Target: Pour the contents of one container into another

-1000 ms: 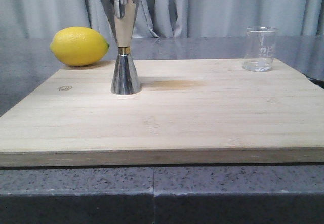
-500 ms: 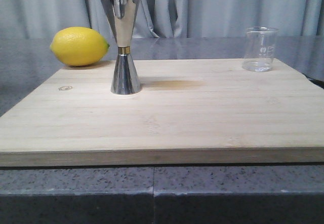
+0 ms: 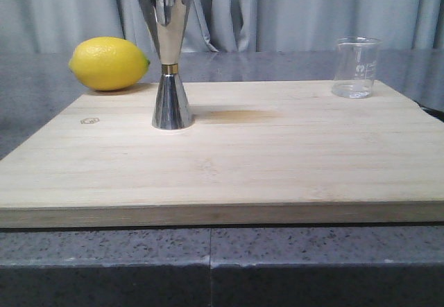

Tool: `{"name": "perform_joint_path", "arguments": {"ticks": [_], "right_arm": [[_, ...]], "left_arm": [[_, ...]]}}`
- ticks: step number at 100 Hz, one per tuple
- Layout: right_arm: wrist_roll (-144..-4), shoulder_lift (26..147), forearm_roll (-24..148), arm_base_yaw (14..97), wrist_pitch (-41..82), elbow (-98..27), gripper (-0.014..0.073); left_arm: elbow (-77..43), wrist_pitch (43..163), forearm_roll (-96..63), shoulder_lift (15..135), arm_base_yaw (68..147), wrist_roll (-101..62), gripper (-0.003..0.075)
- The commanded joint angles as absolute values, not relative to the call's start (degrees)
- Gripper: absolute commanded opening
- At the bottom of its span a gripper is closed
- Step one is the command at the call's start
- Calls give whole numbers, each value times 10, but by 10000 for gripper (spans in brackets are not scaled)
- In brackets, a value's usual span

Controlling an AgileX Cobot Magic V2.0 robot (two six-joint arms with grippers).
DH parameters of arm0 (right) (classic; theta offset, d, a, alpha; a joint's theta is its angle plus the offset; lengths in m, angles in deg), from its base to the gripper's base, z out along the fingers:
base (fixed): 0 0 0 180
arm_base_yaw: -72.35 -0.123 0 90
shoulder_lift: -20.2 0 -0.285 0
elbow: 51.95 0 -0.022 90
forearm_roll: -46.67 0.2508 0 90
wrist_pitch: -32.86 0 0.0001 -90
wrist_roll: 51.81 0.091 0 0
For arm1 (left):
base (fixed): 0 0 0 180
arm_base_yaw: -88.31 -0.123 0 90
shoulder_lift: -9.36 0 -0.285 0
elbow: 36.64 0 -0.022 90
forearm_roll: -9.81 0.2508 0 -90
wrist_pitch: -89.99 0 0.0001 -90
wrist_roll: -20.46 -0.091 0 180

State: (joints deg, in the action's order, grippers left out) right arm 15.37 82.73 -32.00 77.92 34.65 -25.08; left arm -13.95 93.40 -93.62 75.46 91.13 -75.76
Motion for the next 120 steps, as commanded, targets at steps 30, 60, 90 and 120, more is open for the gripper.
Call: {"name": "perform_joint_path", "arguments": {"ticks": [30,60,90,120], "right_arm": [[154,759,-332,783,360,-245,-71],[154,626,-339,783,383,-114,-71],[154,447,-339,783,384,18,-71],[154,329,-339,783,384,118,-71]], "left_arm": [[-109,945,-933,698,916,-752,-19],[43,947,-932,576,916,-793,-19],[199,943,-934,389,916,-798,-19],[323,928,-955,251,916,-797,-19]]}}
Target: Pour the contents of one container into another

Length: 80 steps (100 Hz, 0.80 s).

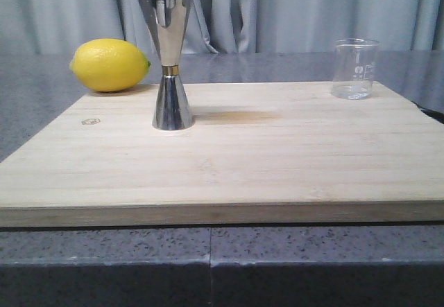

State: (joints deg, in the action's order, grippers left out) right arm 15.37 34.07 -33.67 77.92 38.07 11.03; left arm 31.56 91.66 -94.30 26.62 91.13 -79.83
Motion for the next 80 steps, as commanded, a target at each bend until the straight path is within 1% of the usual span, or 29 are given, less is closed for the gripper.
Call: {"name": "perform_joint_path", "arguments": {"ticks": [1,9,28,80], "right_arm": [[154,326,-339,783,384,121,-71],[154,315,-339,783,384,143,-72],[154,312,-339,783,370,144,-72],[154,312,-339,783,375,145,-72]], "left_arm": [[327,928,-957,248,916,-797,-19],[345,934,-962,242,916,-797,-19],[371,936,-962,242,916,-797,-19],[373,965,-962,242,916,-797,-19]]}}
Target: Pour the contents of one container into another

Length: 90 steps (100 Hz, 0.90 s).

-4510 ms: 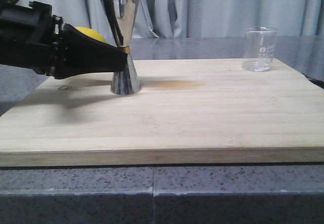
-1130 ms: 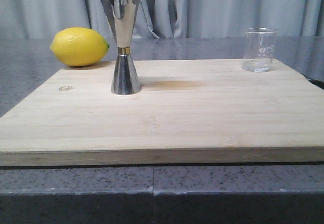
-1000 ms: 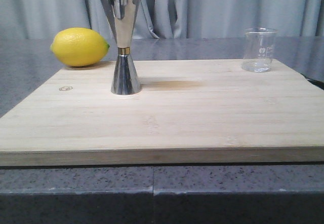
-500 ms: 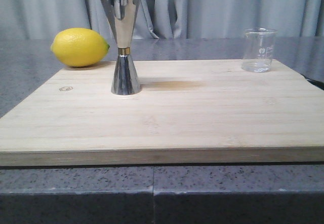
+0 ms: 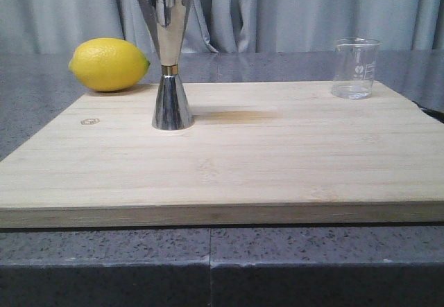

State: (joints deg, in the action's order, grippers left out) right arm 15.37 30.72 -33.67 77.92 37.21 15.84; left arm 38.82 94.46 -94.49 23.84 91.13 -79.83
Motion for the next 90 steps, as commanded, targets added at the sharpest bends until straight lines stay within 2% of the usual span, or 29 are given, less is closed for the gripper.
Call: {"name": "perform_joint_path", "arguments": {"ticks": [1,90], "right_arm": [[154,312,-339,783,375,145,-72],[154,312,-339,783,375,145,-72]], "left_arm": [[373,965,-962,242,916,-797,-19],[373,964,-952,241,917,-797,-19]]}}
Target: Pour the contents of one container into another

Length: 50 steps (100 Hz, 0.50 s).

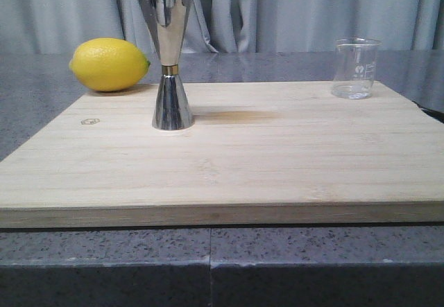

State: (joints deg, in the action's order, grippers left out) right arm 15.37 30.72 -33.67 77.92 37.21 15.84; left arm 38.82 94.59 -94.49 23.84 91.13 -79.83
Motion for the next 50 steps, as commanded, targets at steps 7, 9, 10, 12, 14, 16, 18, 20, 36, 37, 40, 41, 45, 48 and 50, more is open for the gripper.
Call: {"name": "perform_joint_path", "arguments": {"ticks": [7,9,10,12,14,16,18,20,36,37,40,41,45,48,50], "right_arm": [[154,312,-339,783,375,145,-72],[154,312,-339,783,375,145,-72],[154,312,-339,783,375,145,-72],[154,312,-339,783,375,145,-72],[154,312,-339,783,375,145,-72],[154,312,-339,783,375,145,-72],[154,312,-339,783,375,145,-72],[154,312,-339,783,375,145,-72],[154,312,-339,783,375,145,-72],[154,312,-339,783,375,145,-72],[154,312,-339,783,375,145,-72],[154,312,-339,783,375,145,-72],[154,312,-339,783,375,145,-72],[154,312,-339,783,375,145,-72],[154,312,-339,783,375,145,-72]], "left_arm": [[371,978,-877,241,917,-762,-19],[368,978,-855,241,917,-729,-19],[366,979,-832,241,917,-716,-19],[365,981,-793,241,917,-670,-19],[364,982,-749,241,917,-620,-19],[360,982,-715,241,917,-564,-19],[359,985,-659,241,917,-526,-19],[355,990,-603,241,917,-467,-19],[349,1007,-194,241,917,-34,-19],[349,1008,-177,241,917,1,-19],[349,1008,-98,241,917,72,-19],[349,1008,-83,241,917,90,-19],[349,1002,-1,241,917,186,-19],[349,998,43,241,917,234,-19],[349,991,73,241,918,264,-19]]}}
